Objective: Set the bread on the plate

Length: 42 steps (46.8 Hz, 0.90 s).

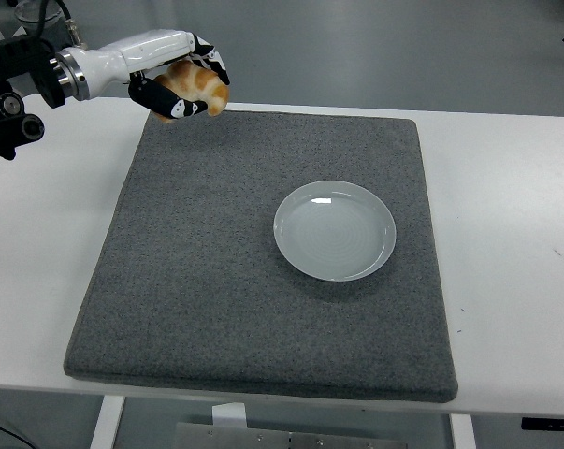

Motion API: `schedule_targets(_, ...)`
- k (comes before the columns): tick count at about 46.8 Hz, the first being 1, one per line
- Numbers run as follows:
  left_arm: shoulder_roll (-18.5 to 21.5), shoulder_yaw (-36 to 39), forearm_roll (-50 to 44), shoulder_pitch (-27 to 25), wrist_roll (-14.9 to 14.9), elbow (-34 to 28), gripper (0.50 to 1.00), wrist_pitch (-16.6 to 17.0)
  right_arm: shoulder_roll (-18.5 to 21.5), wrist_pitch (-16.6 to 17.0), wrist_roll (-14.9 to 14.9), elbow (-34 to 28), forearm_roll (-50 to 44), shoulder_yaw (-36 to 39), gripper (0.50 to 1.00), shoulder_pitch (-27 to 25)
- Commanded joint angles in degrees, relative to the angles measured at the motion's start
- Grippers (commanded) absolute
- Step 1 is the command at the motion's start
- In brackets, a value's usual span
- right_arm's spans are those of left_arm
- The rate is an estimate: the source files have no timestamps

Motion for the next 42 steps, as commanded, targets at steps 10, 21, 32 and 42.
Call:
schedule_targets(10, 0.1, 0.0, -0.1, -6.3, 0.0, 0.1, 0.5, -3.3, 0.0, 0.0, 0.0, 0.0, 0.0, 0.0, 0.932, 0.0)
schedule_targets(21, -0.4, -0.4, 0.0, -8.3, 0.0, -0.1, 0.5, -4.0, 0.0, 0.0, 0.0, 0.0, 0.0, 0.0, 0.93, 0.0)
schedule_targets(32, -4.8, -0.5, 0.1, -10.9, 0.0, -0.6, 0.5, -4.0, 0.0, 0.0, 0.0, 0.0, 0.0, 0.0, 0.93, 0.0)
schedule_targets(42, -11.8, -0.5, 0.2, -11.0, 0.0, -0.4, 0.5, -3.5, 0.0, 0.0, 0.0, 0.0, 0.0, 0.0, 0.93, -0.1)
